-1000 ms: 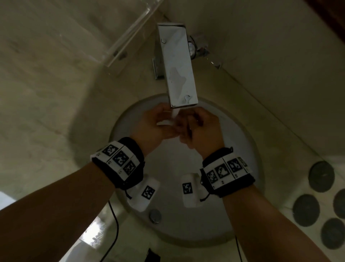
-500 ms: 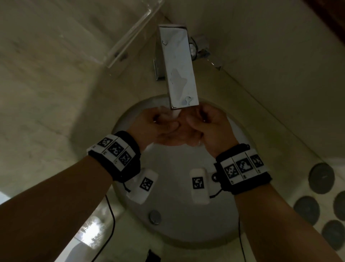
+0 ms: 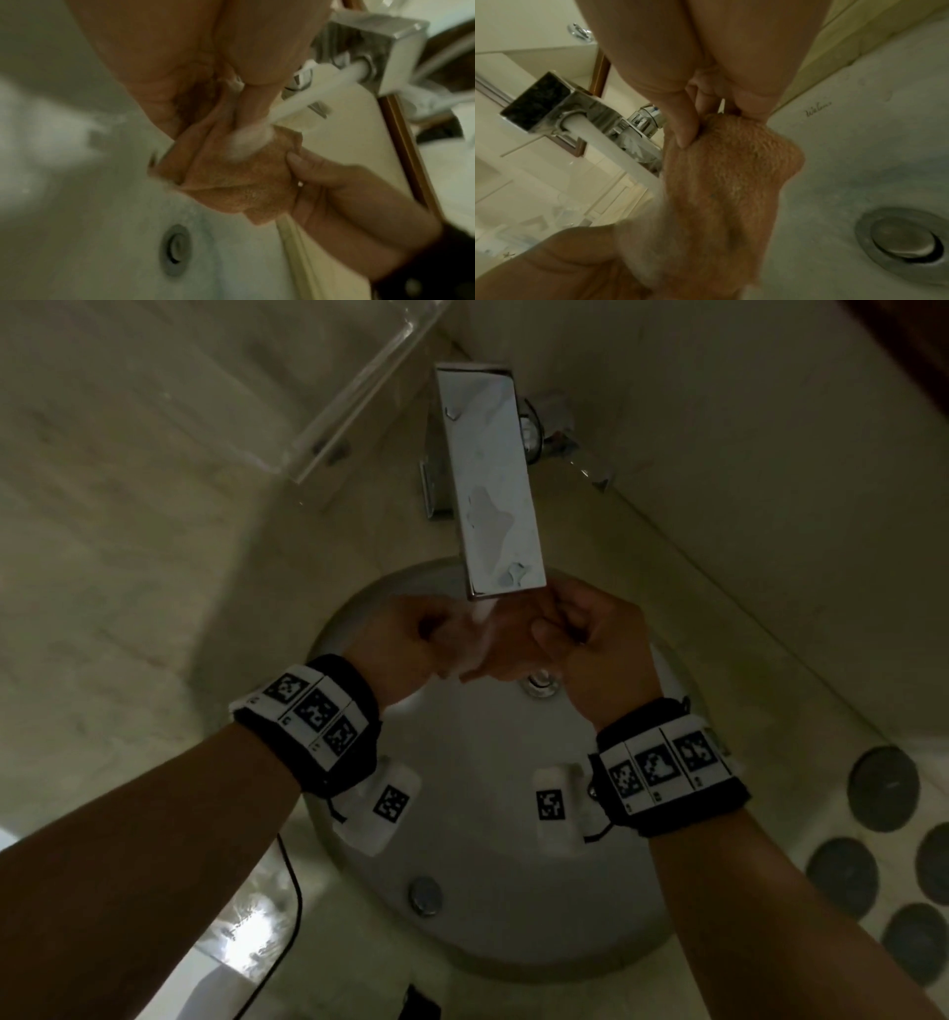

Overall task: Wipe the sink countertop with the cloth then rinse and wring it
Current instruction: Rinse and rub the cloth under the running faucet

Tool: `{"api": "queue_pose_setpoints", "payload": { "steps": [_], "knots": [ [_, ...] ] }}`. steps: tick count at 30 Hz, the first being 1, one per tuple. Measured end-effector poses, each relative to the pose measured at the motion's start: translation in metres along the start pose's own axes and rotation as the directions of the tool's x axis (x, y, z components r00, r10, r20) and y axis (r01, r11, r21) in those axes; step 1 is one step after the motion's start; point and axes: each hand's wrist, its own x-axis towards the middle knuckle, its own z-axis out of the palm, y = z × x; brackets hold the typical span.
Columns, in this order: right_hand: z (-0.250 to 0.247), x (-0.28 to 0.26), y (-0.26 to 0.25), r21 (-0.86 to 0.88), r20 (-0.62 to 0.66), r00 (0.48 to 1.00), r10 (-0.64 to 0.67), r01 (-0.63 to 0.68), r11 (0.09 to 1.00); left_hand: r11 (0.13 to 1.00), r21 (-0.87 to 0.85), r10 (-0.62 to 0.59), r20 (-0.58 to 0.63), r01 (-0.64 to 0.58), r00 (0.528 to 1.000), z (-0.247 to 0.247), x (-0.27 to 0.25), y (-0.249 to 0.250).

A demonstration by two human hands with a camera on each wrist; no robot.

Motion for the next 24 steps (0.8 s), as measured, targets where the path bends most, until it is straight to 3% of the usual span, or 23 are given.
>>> {"api": "queue_pose_setpoints", "payload": {
  "steps": [6, 10, 15, 18, 22, 24],
  "knots": [
    [0.003, 0.000, -0.001, -0.096, -0.135, 0.991, -0.007, -0.006, 0.995, 0.999, -0.049, -0.005, 0.001, 0.006, 1.000, 0.001, 0.001, 0.010],
    [0.013, -0.002, -0.003, -0.180, -0.225, 0.970, -0.087, 0.047, 0.983, 0.996, 0.084, 0.049, -0.146, -0.037, 0.988, 0.004, -0.007, 0.014],
    [0.032, -0.012, -0.009, -0.202, -0.166, 0.976, -0.139, 0.104, 0.974, 0.992, 0.123, 0.033, -0.213, -0.007, 0.977, 0.010, -0.014, 0.021],
    [0.037, -0.016, -0.012, -0.136, -0.076, 0.991, -0.114, 0.103, 0.985, 0.995, -0.104, -0.028, -0.170, 0.010, 0.985, 0.012, -0.013, 0.024],
    [0.037, -0.016, -0.009, -0.143, 0.004, 0.997, -0.078, 0.078, 0.987, 0.923, -0.373, -0.165, -0.176, 0.090, 0.970, 0.013, -0.010, 0.021],
    [0.037, -0.014, -0.006, -0.139, -0.003, 0.997, -0.078, 0.077, 0.987, 0.891, -0.447, -0.153, -0.126, 0.081, 0.980, 0.014, -0.011, 0.024]
  ]
}}
